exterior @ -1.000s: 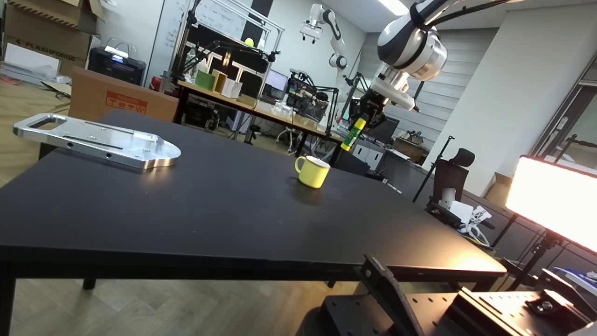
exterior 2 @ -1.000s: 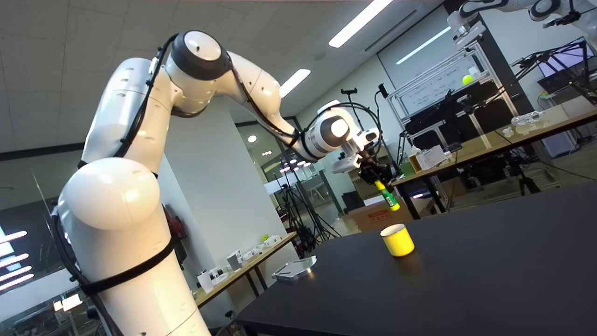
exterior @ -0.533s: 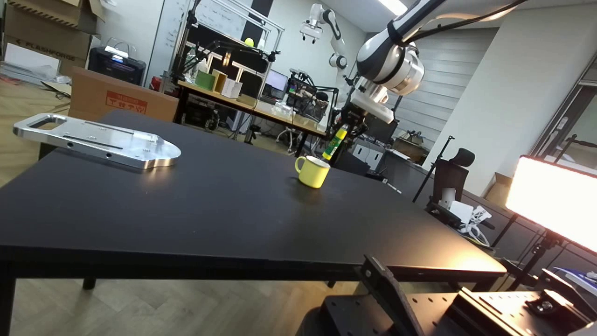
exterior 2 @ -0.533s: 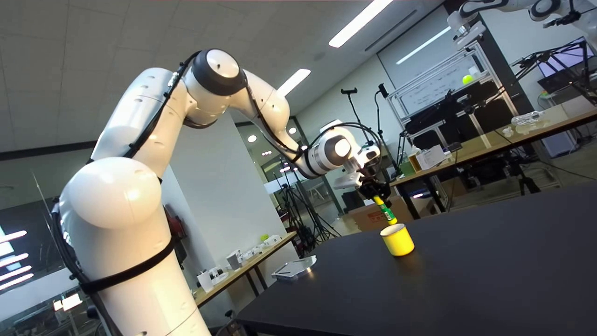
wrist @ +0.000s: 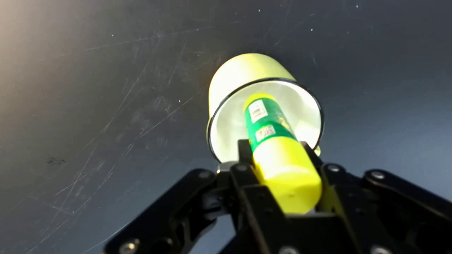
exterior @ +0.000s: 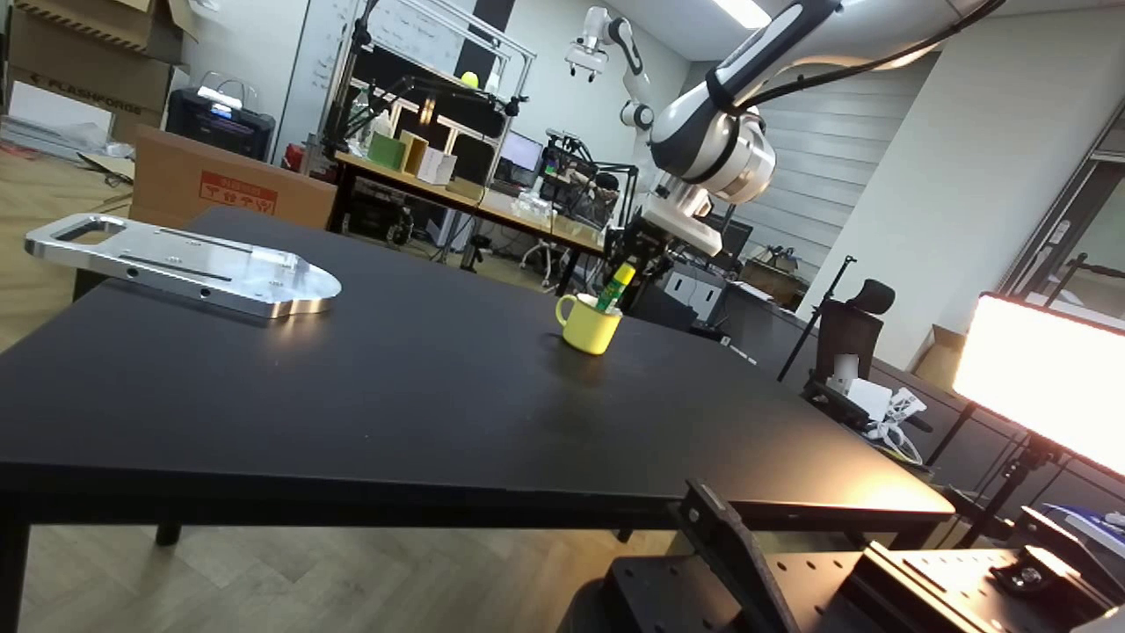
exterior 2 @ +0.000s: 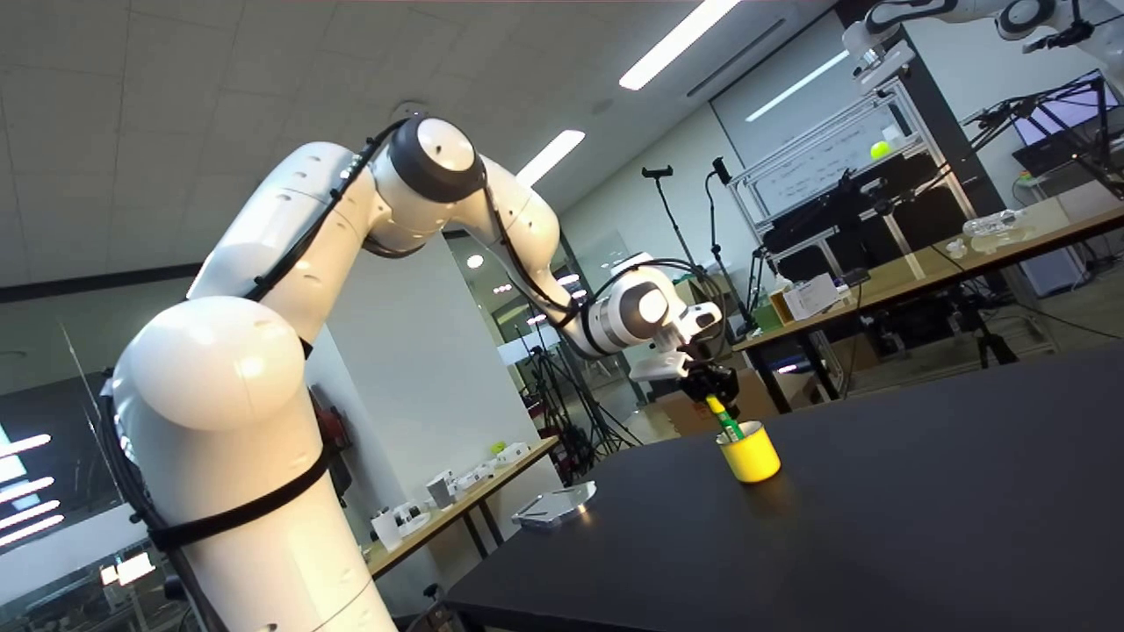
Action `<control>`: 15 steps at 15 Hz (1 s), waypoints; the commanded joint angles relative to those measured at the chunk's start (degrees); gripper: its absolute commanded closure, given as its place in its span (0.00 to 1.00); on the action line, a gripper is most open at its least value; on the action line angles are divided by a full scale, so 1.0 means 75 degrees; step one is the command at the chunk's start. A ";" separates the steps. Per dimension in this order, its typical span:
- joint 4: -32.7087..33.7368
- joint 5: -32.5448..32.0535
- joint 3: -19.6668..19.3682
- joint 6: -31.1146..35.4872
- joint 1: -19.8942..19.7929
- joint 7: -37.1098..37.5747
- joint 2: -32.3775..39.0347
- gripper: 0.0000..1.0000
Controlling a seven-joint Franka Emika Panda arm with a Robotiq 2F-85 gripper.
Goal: Pick up the object and put it in the cup
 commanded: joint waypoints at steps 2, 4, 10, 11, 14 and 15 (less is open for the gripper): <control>0.0398 0.0104 0.0051 -0.0083 -0.0058 -0.0109 0.0379 0.91; 0.0449 0.0105 0.0045 -0.0095 -0.0057 -0.0110 0.0465 0.91; 0.0381 0.0092 0.0036 -0.0164 -0.0029 -0.0101 0.0380 0.35; 0.0337 0.0092 0.0035 -0.0133 -0.0022 -0.0098 0.0297 0.27; 0.0115 0.0104 0.0067 -0.0083 -0.0020 -0.0116 -0.0086 0.07; -0.0023 0.0110 0.0076 -0.0057 -0.0020 -0.0118 -0.0281 0.02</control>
